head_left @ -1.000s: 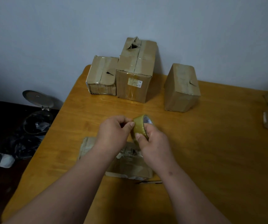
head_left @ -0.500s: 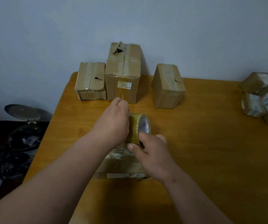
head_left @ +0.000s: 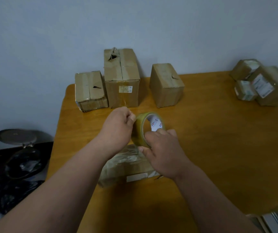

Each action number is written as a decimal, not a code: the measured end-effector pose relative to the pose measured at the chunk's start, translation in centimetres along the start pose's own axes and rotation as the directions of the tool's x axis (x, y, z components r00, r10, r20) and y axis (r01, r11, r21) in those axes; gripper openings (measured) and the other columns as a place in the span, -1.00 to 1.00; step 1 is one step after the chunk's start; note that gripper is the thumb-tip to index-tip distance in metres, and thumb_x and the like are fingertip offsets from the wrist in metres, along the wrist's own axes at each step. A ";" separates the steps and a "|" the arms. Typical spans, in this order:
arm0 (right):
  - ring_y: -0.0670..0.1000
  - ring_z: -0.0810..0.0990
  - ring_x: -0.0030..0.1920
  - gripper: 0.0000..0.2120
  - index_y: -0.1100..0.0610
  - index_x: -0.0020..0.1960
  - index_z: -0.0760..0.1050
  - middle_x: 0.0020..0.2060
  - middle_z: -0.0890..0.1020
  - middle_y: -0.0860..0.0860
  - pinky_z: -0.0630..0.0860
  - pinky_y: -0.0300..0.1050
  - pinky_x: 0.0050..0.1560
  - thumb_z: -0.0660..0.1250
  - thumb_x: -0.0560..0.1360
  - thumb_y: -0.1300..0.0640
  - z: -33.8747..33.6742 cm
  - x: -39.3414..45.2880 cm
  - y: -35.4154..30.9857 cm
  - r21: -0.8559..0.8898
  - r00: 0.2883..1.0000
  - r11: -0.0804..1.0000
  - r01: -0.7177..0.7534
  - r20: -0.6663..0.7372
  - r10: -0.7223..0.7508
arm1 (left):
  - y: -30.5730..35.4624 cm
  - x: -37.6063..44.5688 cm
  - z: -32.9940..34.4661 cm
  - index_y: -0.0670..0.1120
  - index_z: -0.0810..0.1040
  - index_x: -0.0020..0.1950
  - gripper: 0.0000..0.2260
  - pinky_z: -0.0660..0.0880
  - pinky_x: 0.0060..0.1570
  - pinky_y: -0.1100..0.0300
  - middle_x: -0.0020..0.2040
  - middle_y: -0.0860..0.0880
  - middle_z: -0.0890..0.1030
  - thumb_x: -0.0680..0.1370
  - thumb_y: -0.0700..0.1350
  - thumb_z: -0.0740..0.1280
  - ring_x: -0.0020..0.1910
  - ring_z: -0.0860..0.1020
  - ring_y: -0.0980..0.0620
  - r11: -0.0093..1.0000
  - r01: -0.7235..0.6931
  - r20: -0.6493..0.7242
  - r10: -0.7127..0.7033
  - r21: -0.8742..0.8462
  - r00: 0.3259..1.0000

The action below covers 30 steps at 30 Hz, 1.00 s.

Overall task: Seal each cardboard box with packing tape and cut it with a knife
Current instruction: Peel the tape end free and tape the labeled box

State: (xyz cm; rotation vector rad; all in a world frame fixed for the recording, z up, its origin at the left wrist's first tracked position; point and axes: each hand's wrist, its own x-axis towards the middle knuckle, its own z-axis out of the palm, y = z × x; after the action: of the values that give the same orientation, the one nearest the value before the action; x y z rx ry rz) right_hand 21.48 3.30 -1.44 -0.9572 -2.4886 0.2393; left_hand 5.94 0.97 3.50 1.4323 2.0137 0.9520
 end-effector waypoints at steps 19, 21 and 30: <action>-0.05 0.50 -0.13 -0.98 -0.04 -0.04 0.40 -0.23 0.38 -0.22 0.24 0.12 0.18 0.22 0.56 0.03 1.1 -0.5 -2.2 -0.094 0.997 0.992 -0.080 -0.003 0.080 | -0.3 1.2 -2.2 -0.04 0.54 -0.07 -0.91 0.40 -0.27 0.19 -0.11 0.00 0.55 0.60 -0.17 0.27 -0.18 0.50 0.01 0.903 -0.043 0.004 0.046 0.428 0.999; -0.05 0.50 -0.20 -0.93 -0.03 -0.06 0.38 -0.29 0.38 -0.20 0.25 0.12 0.19 0.19 0.57 0.00 1.3 -0.5 -2.1 -0.121 0.996 0.989 -0.085 0.011 0.087 | 0.1 1.5 -1.6 -0.05 0.47 -0.01 -0.92 0.37 -0.21 0.15 -0.09 0.01 0.43 0.57 -0.22 0.28 -0.16 0.42 0.01 0.840 -0.089 0.024 0.090 0.535 0.996; -0.11 0.30 -0.33 -0.81 -0.08 -0.16 0.14 -0.37 0.32 -0.19 0.30 0.04 0.04 0.14 0.55 -0.04 1.0 -0.3 -1.2 -0.121 0.995 0.991 -0.051 0.075 0.061 | -2.1 1.6 -1.1 -0.09 0.47 -0.12 -0.82 0.37 -0.33 0.15 -0.22 -0.03 0.51 0.65 -0.16 0.16 -0.27 0.45 0.04 0.983 -0.009 0.138 -0.016 0.181 0.990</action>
State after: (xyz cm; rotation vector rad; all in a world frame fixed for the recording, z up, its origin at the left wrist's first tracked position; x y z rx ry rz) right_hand 20.43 2.22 -2.03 -1.0867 -2.5741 0.1496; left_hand 3.35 1.75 2.60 1.5445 2.0403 0.6612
